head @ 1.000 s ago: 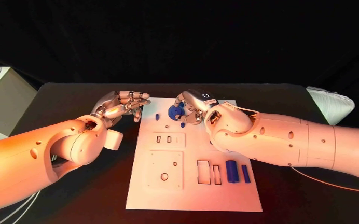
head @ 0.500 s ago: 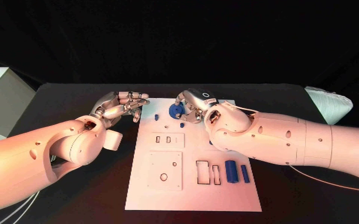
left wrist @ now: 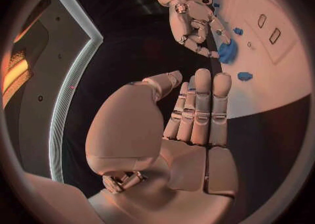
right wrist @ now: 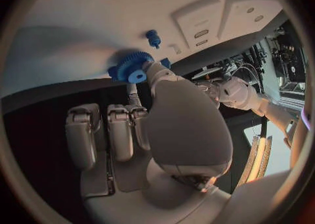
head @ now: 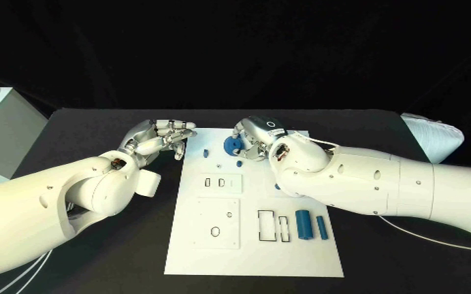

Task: Assemble the parts on the task board

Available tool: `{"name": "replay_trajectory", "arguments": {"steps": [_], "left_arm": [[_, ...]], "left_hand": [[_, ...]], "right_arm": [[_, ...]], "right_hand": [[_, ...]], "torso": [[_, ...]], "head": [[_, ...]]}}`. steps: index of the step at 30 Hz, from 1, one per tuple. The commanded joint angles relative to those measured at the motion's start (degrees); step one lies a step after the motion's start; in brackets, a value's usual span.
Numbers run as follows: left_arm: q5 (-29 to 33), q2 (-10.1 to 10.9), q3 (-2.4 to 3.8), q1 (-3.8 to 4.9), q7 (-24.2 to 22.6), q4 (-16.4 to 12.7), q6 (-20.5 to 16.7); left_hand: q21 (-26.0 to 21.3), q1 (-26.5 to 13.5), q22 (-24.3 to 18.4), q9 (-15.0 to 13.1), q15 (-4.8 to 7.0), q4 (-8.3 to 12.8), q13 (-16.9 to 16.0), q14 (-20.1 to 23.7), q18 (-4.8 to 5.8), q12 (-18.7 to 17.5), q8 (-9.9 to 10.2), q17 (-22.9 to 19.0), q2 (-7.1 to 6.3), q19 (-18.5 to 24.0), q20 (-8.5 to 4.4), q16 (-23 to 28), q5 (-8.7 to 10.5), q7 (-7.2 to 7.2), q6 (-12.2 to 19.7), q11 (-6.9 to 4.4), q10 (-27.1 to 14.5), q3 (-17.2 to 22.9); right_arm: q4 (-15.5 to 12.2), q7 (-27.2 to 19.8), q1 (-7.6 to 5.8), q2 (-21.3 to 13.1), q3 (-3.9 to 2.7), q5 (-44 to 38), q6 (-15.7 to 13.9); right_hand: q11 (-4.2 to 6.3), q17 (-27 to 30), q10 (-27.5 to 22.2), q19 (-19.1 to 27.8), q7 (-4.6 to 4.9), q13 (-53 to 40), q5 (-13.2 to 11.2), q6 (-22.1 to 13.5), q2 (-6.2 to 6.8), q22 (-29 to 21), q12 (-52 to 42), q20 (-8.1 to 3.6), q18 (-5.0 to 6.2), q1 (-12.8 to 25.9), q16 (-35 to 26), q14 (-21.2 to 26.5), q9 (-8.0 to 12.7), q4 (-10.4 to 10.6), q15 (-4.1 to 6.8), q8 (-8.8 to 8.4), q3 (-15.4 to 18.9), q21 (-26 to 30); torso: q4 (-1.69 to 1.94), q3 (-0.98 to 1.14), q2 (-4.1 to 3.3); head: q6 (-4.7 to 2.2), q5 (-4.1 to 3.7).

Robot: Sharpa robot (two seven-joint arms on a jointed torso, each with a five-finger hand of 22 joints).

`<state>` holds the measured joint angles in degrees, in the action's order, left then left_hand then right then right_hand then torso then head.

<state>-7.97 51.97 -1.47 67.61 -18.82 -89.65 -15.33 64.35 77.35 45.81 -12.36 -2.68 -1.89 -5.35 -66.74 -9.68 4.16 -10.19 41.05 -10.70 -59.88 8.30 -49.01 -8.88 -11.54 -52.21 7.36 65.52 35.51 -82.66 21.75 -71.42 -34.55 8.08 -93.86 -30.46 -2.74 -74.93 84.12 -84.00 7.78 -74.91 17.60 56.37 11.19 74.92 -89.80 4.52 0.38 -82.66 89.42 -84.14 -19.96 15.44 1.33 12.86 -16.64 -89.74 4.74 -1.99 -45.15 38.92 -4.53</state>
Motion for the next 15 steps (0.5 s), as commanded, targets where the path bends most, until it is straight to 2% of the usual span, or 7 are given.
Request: {"name": "replay_trajectory", "arguments": {"steps": [1,6,9,10,15], "left_arm": [[-0.16,-0.02,0.04,0.05,-0.14,-0.13,1.12],[-0.17,0.0,0.04,0.05,-0.13,-0.15,1.13],[-0.17,0.02,0.04,0.05,-0.12,-0.15,1.12],[-0.17,0.03,0.04,0.05,-0.12,-0.14,1.11],[-0.17,0.04,0.04,0.05,-0.11,-0.12,1.09]], "left_hand": [[0.24,0.0,-0.01,-0.07,-0.04,-0.07,-0.09,0.31,0.53,0.26,-0.12,-0.09,0.11,0.2,-0.11,-0.21,0.03,-0.03,0.28,0.07,-0.26,0.38],[0.24,0.0,-0.01,-0.07,-0.04,-0.07,-0.09,0.31,0.53,0.26,-0.12,-0.09,0.11,0.2,-0.11,-0.21,0.03,-0.03,0.28,0.07,-0.26,0.38],[0.24,0.0,-0.01,-0.07,-0.04,-0.07,-0.09,0.31,0.53,0.26,-0.12,-0.09,0.11,0.2,-0.11,-0.21,0.03,-0.03,0.28,0.07,-0.26,0.38],[0.24,0.0,-0.01,-0.07,-0.04,-0.07,-0.09,0.31,0.53,0.26,-0.12,-0.09,0.11,0.2,-0.11,-0.21,0.03,-0.03,0.28,0.07,-0.26,0.38],[0.24,0.0,-0.01,-0.07,-0.04,-0.07,-0.09,0.31,0.53,0.26,-0.12,-0.09,0.11,0.2,-0.11,-0.21,0.03,-0.03,0.28,0.07,-0.26,0.38]], "right_arm": [[0.13,0.53,0.1,0.12,0.05,-0.87,2.29],[0.4,0.38,0.11,0.28,0.06,-0.64,2.65],[0.64,0.12,0.11,0.4,0.06,-0.24,2.7],[0.73,-0.05,0.1,0.43,0.06,-0.01,2.74],[0.96,-1.07,0.1,0.51,0.06,1.34,3.39]], "right_hand": [[0.12,-13.6,5.88,-6.0,-0.57,-15.09,-0.31,1.2,0.22,15.08,-0.2,-0.15,-0.38,0.01,0.13,-5.53,-1.68,0.0,0.2,0.19,-0.45,-0.26],[0.02,-13.52,5.88,-5.97,-0.44,-15.09,-0.92,0.92,0.62,15.02,-0.2,-0.08,-0.36,0.44,0.1,-5.5,-1.72,0.11,0.13,0.01,-0.66,-0.2],[-0.82,-13.35,5.22,-5.81,0.58,-14.38,-2.87,-1.97,1.41,14.72,0.4,0.35,-0.28,1.62,0.04,-5.46,-1.13,0.58,-0.54,-1.85,-0.71,0.08],[-1.44,-13.35,4.69,-5.76,1.26,-13.83,-4.53,-3.94,1.73,14.63,0.88,0.82,-0.25,2.23,0.04,-5.46,-0.6,0.74,-1.11,-3.19,-0.32,0.18],[-2.01,-13.26,4.23,-5.66,1.77,-13.38,-6.23,-4.71,1.72,14.43,1.29,1.59,-0.19,4.44,0.01,-5.43,-0.15,1.05,-1.72,-4.34,2.12,0.38]], "torso": [[0.04,-0.01,0.01],[0.04,0.0,-0.03],[0.01,-0.02,-0.01],[0.0,-0.02,0.0],[0.04,-0.07,0.0]], "head": [[0.04,0.03],[0.07,0.07],[0.04,0.17],[0.05,0.18],[0.12,0.12]]}}
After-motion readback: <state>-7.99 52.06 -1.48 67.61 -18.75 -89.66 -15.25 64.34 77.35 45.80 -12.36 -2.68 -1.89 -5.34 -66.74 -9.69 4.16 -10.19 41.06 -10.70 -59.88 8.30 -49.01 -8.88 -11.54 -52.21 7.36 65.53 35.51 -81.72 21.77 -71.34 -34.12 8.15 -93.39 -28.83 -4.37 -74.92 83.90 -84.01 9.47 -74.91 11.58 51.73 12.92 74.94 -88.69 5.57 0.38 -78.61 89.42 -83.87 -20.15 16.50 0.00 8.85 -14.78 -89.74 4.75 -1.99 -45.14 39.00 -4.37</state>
